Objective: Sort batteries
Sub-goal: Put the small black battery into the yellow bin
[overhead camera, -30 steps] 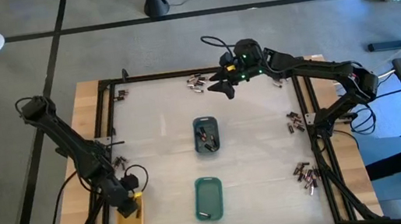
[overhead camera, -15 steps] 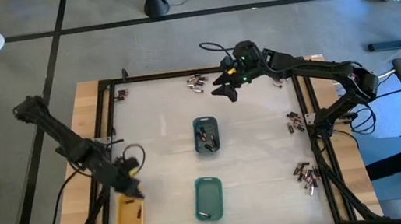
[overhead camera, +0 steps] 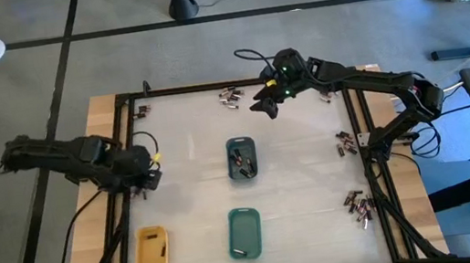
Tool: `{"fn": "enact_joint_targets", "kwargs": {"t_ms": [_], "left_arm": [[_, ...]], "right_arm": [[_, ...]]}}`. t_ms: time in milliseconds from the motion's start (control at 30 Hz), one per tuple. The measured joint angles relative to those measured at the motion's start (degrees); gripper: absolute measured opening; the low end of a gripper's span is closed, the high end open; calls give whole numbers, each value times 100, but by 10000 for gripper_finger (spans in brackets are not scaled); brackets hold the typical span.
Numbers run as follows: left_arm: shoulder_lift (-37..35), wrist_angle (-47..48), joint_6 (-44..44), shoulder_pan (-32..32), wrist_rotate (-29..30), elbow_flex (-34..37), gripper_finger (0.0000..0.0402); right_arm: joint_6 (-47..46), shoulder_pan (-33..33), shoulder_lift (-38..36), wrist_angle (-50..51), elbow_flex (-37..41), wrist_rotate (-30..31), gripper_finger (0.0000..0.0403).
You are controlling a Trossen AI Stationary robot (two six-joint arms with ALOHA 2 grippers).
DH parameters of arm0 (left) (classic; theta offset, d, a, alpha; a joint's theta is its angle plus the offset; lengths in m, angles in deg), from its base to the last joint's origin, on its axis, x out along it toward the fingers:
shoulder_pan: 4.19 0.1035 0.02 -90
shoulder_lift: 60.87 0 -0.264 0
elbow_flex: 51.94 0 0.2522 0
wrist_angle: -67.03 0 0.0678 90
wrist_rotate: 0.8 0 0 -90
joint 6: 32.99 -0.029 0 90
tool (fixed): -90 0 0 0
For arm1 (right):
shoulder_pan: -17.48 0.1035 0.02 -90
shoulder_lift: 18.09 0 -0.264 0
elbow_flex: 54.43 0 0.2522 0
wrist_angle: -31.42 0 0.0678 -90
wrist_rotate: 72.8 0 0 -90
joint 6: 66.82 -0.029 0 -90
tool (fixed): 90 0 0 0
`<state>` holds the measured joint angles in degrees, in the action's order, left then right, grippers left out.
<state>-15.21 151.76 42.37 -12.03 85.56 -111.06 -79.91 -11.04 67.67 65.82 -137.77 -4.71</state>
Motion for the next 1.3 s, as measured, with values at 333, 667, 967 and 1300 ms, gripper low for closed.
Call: {"fn": "enact_joint_targets", "kwargs": {"t_ms": [333,667,967,1300], "left_arm": [[829,198,-2100,1020,-26,-1,86],[2436,180,-5423,1480,-1123,-1,127],[4206,762,-6858,1462,-1052,-1,103],[4897,859,-7190,1447,-617,1,10]], "right_arm": [[-464,3,0,-126,0,248,254],[-575,6,0,-126,0,363,254],[-639,6,0,-106,0,326,254],[-641,6,0,166,0,29,254]]}}
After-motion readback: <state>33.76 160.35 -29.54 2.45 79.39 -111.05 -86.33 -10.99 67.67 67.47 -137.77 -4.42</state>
